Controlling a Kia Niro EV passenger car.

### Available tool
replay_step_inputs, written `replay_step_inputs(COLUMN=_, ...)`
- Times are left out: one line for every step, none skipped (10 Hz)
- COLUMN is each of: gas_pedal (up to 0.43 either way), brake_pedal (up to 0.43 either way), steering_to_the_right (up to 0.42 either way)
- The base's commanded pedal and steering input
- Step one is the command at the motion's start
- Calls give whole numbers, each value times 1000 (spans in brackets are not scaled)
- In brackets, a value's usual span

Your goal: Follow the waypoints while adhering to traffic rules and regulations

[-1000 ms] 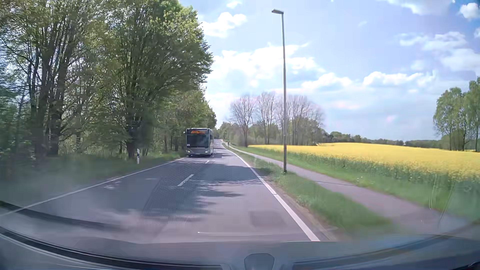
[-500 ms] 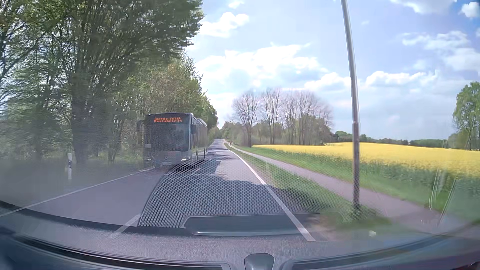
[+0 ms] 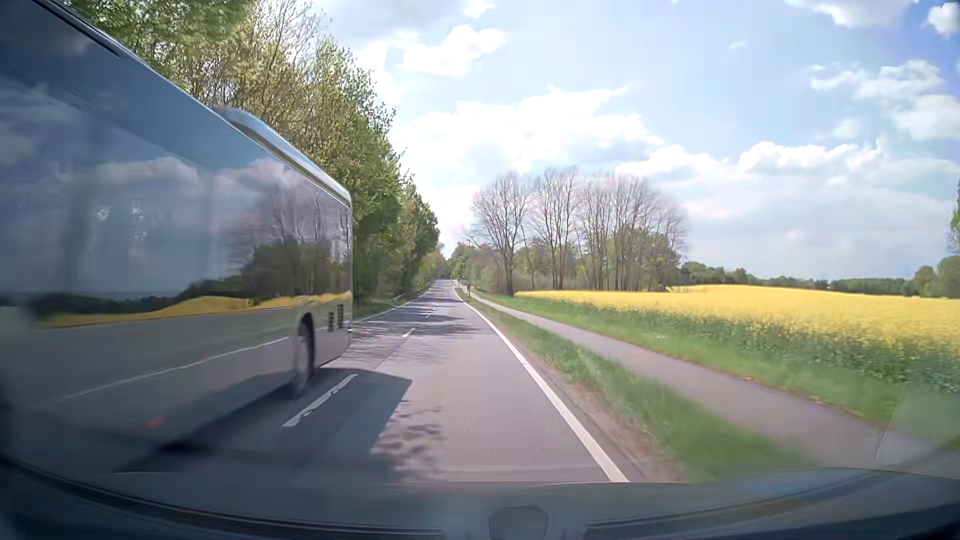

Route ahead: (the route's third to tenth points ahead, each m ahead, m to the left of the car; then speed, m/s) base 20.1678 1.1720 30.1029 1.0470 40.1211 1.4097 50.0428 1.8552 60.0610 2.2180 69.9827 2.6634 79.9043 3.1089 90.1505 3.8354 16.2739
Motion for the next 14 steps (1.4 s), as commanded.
replay_step_inputs(gas_pedal=59, brake_pedal=0, steering_to_the_right=-11)
replay_step_inputs(gas_pedal=59, brake_pedal=0, steering_to_the_right=-11)
replay_step_inputs(gas_pedal=59, brake_pedal=0, steering_to_the_right=-11)
replay_step_inputs(gas_pedal=59, brake_pedal=0, steering_to_the_right=-11)
replay_step_inputs(gas_pedal=59, brake_pedal=0, steering_to_the_right=-11)
replay_step_inputs(gas_pedal=59, brake_pedal=0, steering_to_the_right=-11)
replay_step_inputs(gas_pedal=59, brake_pedal=0, steering_to_the_right=-9)
replay_step_inputs(gas_pedal=59, brake_pedal=0, steering_to_the_right=-8)
replay_step_inputs(gas_pedal=59, brake_pedal=0, steering_to_the_right=-8)
replay_step_inputs(gas_pedal=59, brake_pedal=0, steering_to_the_right=-7)
replay_step_inputs(gas_pedal=59, brake_pedal=0, steering_to_the_right=-7)
replay_step_inputs(gas_pedal=59, brake_pedal=0, steering_to_the_right=-6)
replay_step_inputs(gas_pedal=59, brake_pedal=0, steering_to_the_right=-7)
replay_step_inputs(gas_pedal=59, brake_pedal=0, steering_to_the_right=-6)
